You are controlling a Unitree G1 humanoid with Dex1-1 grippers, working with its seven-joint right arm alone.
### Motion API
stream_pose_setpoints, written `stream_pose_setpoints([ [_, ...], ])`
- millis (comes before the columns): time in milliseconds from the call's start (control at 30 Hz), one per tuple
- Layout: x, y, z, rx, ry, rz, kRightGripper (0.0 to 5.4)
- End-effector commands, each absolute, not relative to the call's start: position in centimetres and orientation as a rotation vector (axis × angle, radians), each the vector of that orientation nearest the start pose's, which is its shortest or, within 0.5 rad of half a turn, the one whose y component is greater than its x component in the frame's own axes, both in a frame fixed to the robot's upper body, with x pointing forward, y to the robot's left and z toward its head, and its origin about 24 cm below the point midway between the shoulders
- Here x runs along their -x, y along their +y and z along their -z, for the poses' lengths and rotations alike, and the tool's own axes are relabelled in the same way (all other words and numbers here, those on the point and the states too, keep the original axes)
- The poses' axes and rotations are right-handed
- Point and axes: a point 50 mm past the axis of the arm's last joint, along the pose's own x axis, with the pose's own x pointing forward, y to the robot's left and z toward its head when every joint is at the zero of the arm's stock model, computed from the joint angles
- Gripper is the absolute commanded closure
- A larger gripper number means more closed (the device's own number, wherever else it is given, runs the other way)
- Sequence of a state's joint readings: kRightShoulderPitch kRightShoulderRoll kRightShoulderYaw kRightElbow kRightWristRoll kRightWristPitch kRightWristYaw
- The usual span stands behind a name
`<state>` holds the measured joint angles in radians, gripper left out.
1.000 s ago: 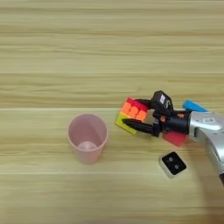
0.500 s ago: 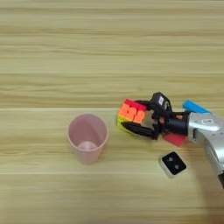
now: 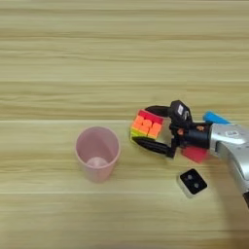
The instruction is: Move the objects on the table
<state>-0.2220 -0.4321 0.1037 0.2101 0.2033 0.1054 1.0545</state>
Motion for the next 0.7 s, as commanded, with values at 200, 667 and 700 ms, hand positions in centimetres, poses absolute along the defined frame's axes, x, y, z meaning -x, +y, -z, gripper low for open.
stream_pose_setpoints([
  [200,-28.3,-18.0,-9.6,0.235,0.038,-1.055,0.03],
  [667,-28.0,-21.9,-12.7,0.249,-0.1,-1.055,0.03],
  [700,-27.8,-22.1,-12.8,0.254,-0.104,-1.066,0.03],
])
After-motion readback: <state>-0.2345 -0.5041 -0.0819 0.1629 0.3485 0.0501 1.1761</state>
